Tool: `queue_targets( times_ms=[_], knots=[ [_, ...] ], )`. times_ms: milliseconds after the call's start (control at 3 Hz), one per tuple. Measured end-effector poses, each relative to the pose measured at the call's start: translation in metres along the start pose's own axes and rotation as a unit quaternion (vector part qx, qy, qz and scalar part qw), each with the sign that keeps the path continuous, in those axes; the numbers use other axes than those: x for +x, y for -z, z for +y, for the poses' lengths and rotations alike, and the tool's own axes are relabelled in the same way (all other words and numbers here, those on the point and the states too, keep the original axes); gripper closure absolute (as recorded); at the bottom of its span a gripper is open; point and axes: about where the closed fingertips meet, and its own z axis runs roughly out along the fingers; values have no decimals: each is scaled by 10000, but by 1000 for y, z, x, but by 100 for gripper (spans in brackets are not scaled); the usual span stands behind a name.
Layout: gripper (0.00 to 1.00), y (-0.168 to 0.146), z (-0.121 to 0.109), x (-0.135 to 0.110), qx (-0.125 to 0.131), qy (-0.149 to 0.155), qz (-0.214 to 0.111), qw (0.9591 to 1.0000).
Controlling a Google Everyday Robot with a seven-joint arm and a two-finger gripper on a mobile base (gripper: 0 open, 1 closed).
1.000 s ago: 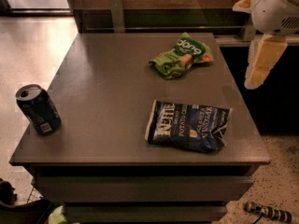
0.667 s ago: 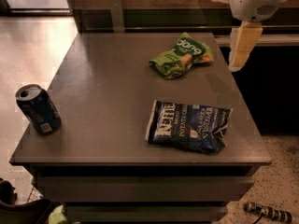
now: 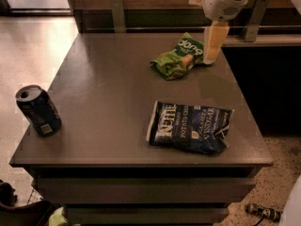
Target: Move green rice chip bag near pepsi can
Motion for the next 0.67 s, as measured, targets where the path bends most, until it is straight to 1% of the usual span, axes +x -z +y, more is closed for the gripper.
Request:
queue_targets(
  times_ms=[333, 667],
  knots=[
    [0, -37, -10, -2, -308, -297, -110, 9990],
    [0, -43, -12, 0, -340, -335, -120, 9988]
  ],
)
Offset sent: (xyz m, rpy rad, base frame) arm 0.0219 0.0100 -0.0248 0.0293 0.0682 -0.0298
